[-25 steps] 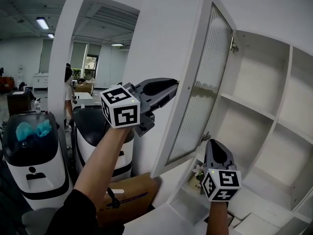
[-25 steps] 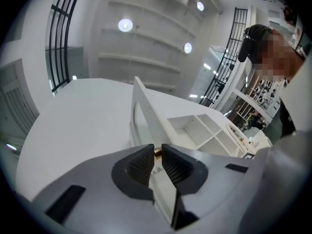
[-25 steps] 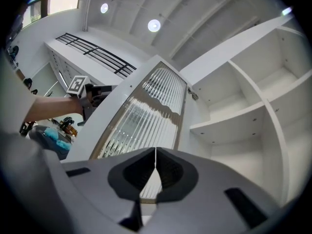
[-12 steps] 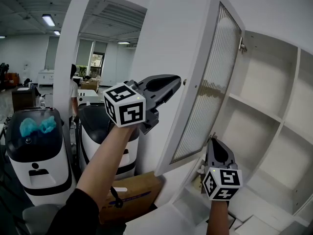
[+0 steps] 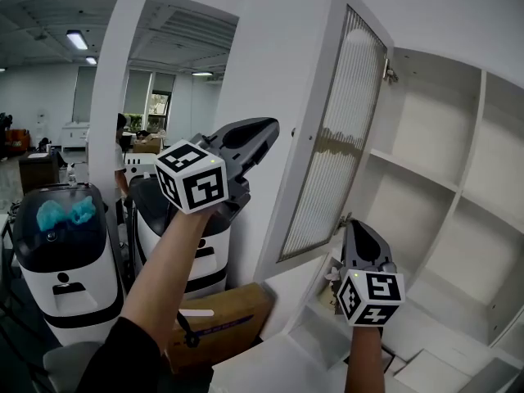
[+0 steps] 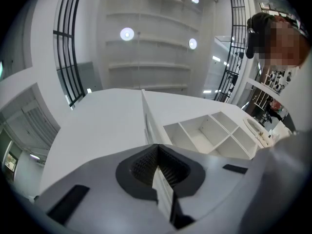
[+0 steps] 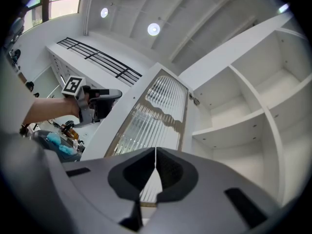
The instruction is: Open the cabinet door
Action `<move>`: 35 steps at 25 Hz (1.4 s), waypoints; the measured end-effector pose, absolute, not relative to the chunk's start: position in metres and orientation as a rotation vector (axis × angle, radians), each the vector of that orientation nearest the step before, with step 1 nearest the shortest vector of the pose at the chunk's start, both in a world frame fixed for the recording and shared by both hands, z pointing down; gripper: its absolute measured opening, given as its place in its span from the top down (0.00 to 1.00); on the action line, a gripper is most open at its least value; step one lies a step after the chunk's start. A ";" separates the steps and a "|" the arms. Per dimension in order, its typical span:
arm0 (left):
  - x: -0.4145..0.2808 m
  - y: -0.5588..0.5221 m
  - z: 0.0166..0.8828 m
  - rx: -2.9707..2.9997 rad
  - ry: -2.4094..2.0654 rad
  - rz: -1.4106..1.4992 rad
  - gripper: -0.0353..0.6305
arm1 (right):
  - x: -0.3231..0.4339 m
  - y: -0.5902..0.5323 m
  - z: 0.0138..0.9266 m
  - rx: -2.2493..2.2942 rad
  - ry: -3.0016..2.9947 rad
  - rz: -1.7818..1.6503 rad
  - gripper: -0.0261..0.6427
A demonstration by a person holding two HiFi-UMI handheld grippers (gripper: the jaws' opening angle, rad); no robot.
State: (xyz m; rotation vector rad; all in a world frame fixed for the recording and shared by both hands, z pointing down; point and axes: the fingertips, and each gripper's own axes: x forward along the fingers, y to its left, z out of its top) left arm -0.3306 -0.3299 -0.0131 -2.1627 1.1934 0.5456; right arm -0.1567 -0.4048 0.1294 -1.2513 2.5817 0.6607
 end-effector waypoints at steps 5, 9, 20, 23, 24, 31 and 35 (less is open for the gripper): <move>-0.309 -0.318 -0.015 -2.162 1.195 0.547 0.93 | -0.131 -0.389 0.121 -1.276 2.553 0.670 0.93; -0.289 -0.306 -0.020 -2.161 1.177 0.562 0.93 | -0.104 -0.377 0.114 -1.310 2.526 0.681 0.93; -0.169 -0.293 -0.025 -2.190 1.054 0.522 0.93 | 0.003 -0.346 0.099 -1.509 2.374 0.697 0.93; -0.125 -0.305 -0.015 -2.236 1.010 0.521 0.93 | 0.043 -0.337 0.099 -1.593 2.325 0.707 0.93; -0.111 -0.309 -0.012 -2.252 0.995 0.526 0.93 | 0.058 -0.334 0.099 -1.627 2.306 0.711 0.93; -0.004 -0.334 0.012 -2.377 0.857 0.556 0.93 | 0.168 -0.310 0.101 -1.891 2.144 0.736 0.93; 0.056 -0.342 0.027 -2.455 0.793 0.576 0.93 | 0.221 -0.291 0.102 -2.026 2.053 0.742 0.93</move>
